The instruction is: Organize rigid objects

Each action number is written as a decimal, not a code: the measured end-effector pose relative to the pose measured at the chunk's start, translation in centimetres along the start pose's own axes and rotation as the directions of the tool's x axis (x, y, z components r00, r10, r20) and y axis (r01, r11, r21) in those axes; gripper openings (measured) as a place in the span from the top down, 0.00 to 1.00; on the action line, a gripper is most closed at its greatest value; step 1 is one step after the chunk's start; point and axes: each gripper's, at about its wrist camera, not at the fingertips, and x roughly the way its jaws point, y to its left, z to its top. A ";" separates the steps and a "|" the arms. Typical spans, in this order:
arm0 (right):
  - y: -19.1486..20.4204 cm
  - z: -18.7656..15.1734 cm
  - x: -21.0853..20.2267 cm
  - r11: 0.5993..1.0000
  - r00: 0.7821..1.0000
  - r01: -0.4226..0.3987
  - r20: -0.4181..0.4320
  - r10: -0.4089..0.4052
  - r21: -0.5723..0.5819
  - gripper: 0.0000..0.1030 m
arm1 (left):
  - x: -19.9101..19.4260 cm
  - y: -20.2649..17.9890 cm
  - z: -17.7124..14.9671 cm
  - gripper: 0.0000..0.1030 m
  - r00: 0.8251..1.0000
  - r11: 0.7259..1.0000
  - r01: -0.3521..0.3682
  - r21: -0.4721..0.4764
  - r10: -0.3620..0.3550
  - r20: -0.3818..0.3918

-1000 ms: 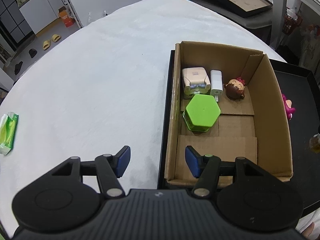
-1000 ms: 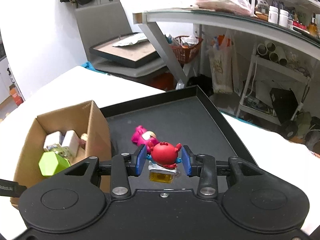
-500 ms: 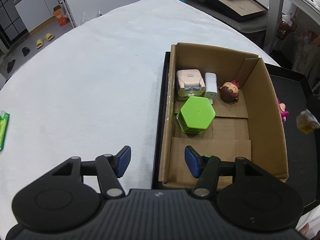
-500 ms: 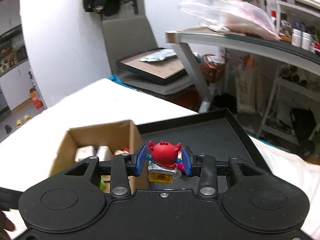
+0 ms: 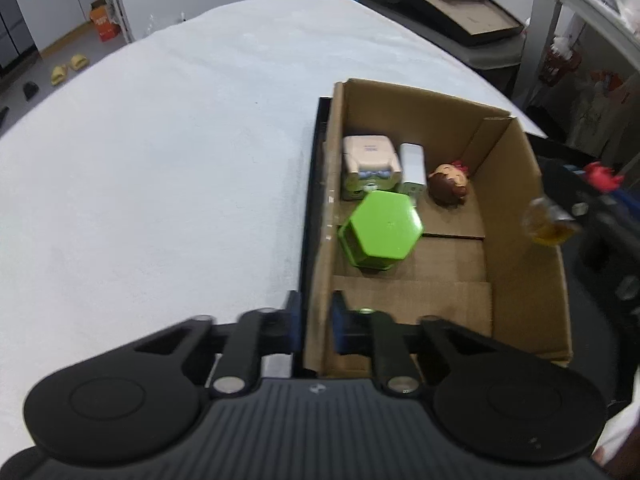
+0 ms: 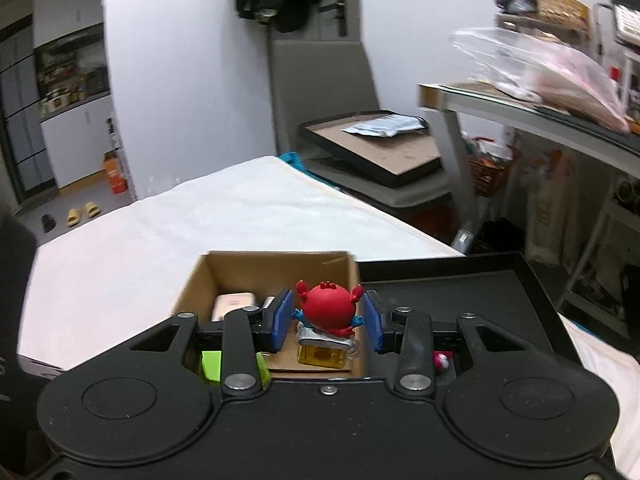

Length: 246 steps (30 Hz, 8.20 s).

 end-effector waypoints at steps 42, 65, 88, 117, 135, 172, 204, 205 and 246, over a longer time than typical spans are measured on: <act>-2.0 0.0 2.1 0.996 0.999 0.019 -0.031 -0.016 0.089 0.38 | -0.8 -2.0 0.5 0.87 0.999 0.998 -0.033 0.059 0.035 -0.025; -10.4 -1.1 6.6 0.975 0.979 0.036 -0.204 0.010 0.221 0.36 | 0.7 -4.1 2.4 0.51 0.985 0.985 -0.163 0.052 0.165 -0.046; -11.0 -2.9 11.3 0.979 0.935 0.002 -0.347 0.070 0.202 0.85 | 1.6 -5.5 2.9 0.48 0.975 0.976 -0.206 0.072 0.211 -0.074; -11.0 -2.3 12.4 0.983 0.957 -0.040 -0.276 0.088 0.177 0.43 | 2.8 -4.7 3.4 0.48 0.975 0.978 -0.204 0.051 0.207 -0.080; -11.5 -2.2 11.7 0.985 0.956 0.025 -0.293 0.027 0.172 0.57 | 1.9 -4.8 3.4 0.48 0.979 0.981 -0.188 0.039 0.190 -0.078; -9.2 2.3 0.2 0.995 0.987 -0.100 -0.122 0.103 0.027 0.57 | -0.7 -5.4 1.0 0.48 0.992 0.992 -0.116 0.046 0.118 -0.040; -1.4 1.5 1.7 0.974 0.971 -0.187 -0.173 0.164 -0.125 0.57 | -0.5 -1.1 0.0 0.91 1.000 1.000 -0.007 -0.007 0.007 0.004; -1.1 1.4 1.9 0.974 0.971 -0.185 -0.178 0.160 -0.133 0.57 | -0.4 -1.0 0.1 0.92 1.000 1.000 -0.004 -0.008 0.004 0.004; -5.8 0.6 -2.1 0.999 0.986 0.039 -0.160 -0.041 -0.015 0.01 | -4.5 -1.2 -0.3 0.70 0.999 0.999 0.048 0.008 -0.048 -0.024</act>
